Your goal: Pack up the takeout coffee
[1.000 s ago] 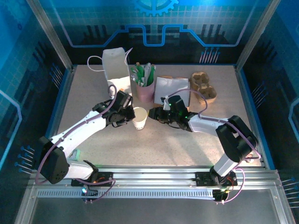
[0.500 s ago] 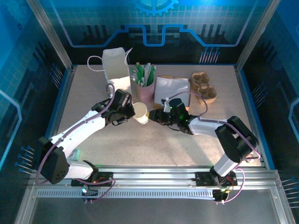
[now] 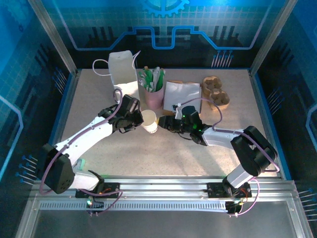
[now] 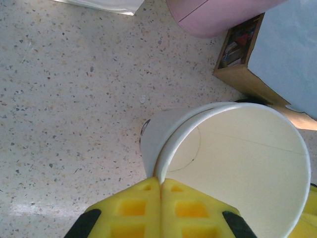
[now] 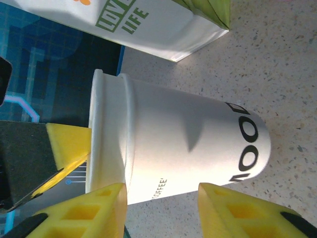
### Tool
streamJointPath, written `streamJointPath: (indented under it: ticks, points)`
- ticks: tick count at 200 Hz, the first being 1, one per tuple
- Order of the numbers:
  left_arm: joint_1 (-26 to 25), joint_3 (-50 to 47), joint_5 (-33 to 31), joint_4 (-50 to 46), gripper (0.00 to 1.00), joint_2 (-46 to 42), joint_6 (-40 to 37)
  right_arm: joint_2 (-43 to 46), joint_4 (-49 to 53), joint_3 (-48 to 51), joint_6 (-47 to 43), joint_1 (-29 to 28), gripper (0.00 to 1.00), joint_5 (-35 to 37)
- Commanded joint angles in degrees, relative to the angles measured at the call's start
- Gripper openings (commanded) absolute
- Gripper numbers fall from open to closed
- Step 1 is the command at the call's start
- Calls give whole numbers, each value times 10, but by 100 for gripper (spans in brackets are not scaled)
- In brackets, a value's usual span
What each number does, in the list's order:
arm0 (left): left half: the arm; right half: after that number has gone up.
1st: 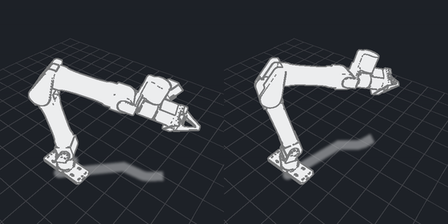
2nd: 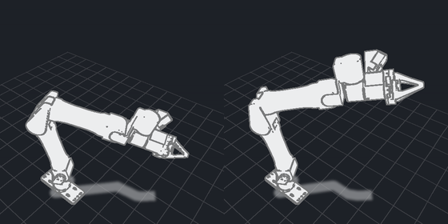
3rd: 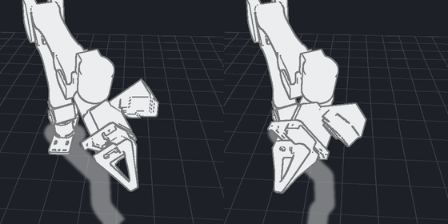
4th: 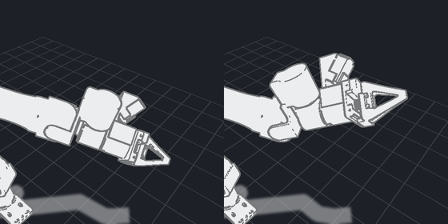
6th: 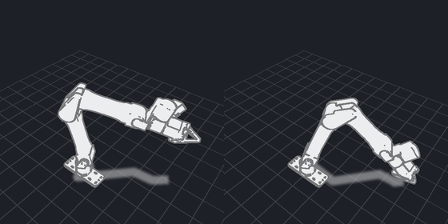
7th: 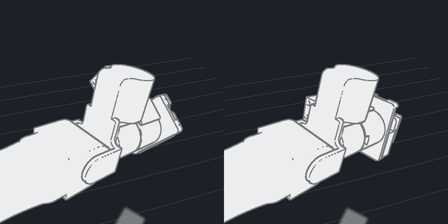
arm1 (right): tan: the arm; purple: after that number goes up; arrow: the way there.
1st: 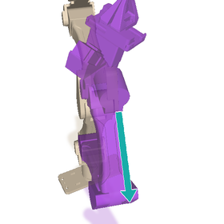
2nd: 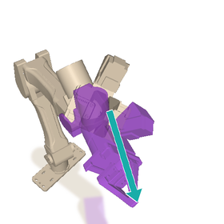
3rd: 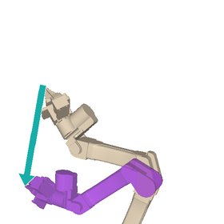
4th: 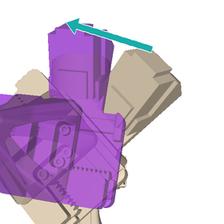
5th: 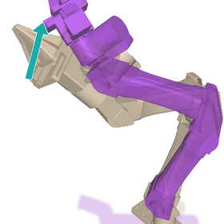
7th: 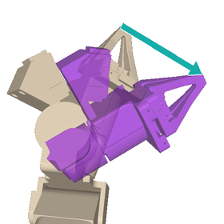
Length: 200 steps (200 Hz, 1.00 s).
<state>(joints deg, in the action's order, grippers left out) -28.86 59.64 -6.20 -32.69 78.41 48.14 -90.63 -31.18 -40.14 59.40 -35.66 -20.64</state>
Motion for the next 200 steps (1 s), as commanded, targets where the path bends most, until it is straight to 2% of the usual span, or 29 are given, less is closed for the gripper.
streamJointPath:
  ticks: [1,54,139,200]
  points:
    - [4,2,9,4,0,5,8,4,-51,11,10,-7,43,-3]
    - [4,0,21,13,0,10,14,-23,-65,1,17,-17,43,-10]
    - [4,-9,27,36,0,-9,32,-36,5,-12,-13,-29,38,38]
    - [4,-17,32,54,0,-30,49,-43,19,-13,-19,-29,38,51]
